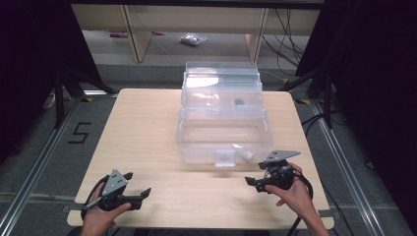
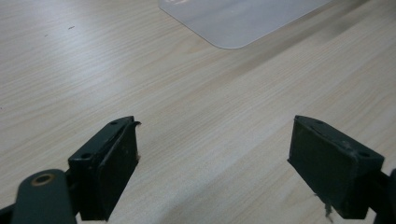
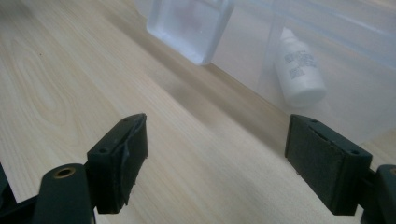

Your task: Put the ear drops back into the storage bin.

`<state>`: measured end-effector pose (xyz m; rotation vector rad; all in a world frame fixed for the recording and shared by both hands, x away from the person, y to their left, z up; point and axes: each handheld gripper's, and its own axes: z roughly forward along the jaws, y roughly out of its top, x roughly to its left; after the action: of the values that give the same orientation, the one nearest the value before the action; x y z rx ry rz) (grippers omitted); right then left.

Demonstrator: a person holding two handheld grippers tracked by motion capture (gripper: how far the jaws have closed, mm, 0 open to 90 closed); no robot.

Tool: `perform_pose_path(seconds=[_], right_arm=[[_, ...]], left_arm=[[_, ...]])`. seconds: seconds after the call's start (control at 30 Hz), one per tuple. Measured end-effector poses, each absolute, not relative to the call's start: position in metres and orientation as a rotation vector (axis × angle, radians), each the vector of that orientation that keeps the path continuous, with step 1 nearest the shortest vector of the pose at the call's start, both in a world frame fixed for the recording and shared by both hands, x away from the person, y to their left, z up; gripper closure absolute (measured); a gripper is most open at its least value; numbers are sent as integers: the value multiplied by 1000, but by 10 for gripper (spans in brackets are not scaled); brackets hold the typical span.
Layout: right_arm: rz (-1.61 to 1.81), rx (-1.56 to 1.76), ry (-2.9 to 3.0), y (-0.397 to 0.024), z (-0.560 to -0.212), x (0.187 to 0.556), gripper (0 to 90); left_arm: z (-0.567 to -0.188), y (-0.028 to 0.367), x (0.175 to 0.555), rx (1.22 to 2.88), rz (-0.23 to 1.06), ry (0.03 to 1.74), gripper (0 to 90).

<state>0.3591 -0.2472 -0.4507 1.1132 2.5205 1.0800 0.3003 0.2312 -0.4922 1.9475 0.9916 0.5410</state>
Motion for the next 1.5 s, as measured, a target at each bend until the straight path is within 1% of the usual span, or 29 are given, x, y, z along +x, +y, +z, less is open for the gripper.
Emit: perform_pose_path(seconds=[0.37,0.47,0.57,0.6,0.8,0.83,0.97,1.0,1.4,1.43,1.5], right_arm=[[1083,1131,2518,-247,-462,349,209],[1087,1167,2506,-245,-464,345,188],[1065,1112,2526,-247,-466,345,169],[1103,1103,2502,-245,-470,344,167],[1061,1111,2513,-247,-475,341,167],[1047,1158,2510,-247,-475,339,167],[1038,1184,2522,-248,-477,335,168],[1045,1140,2531,-249,-478,336,169],[997,1188,2535,-253,-485,324,167],[1008,1097,2529,-254,-489,327,168],[975,1123,2556,-254,-487,326,167]], left_arm=[[-492,232,300,1960,545,986,152],[-492,232,300,1960,545,986,152],[-492,232,300,1958,545,986,152],[-492,232,300,1957,544,987,152],[-492,231,300,1957,548,988,152],[-492,231,300,1957,548,988,152],[-492,231,300,1957,549,984,152],[-491,231,300,1958,550,986,152],[-491,231,300,1957,550,987,152],[-491,231,300,1956,551,987,152],[-492,231,300,1954,550,987,152]])
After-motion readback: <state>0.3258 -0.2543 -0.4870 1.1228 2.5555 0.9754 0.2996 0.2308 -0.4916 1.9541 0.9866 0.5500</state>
